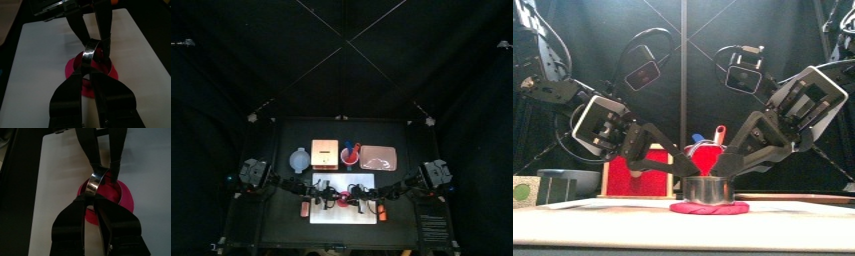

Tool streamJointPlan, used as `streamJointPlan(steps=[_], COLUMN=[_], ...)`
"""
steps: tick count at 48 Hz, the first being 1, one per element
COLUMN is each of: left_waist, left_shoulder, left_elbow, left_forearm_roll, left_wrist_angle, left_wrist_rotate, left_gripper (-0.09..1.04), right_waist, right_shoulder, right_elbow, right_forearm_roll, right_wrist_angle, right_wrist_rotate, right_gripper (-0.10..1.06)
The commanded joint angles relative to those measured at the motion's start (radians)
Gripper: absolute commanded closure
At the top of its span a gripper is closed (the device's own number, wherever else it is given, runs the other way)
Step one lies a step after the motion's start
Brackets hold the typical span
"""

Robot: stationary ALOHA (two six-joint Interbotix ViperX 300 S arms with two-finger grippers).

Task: Get the cutter from the drawer then cut the dough then place the extra dough in the bowl
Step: Cut the dough

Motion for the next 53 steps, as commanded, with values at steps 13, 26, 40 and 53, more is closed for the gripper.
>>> streamJointPlan(steps=[13,26,40,53], left_waist=[-0.072,-0.071,-0.072,-0.086], left_shoulder=[0.057,0.057,0.032,-0.035], left_elbow=[-0.002,-0.006,0.005,0.034], left_forearm_roll=[0.028,0.029,0.028,0.028], left_wrist_angle=[0.117,0.129,0.132,0.12], left_wrist_rotate=[0.0,0.002,0.002,0.006], left_gripper=[0.57,0.57,0.57,0.56], right_waist=[-0.071,-0.074,-0.074,-0.086], right_shoulder=[0.041,0.048,0.026,-0.031], right_elbow=[-0.005,-0.008,-0.011,-0.011], right_forearm_roll=[0.008,0.008,0.0,-0.044], right_wrist_angle=[0.077,0.103,0.103,0.103], right_wrist_rotate=[0.012,0.012,0.011,0.011], right_gripper=[0.47,0.47,0.47,0.47])
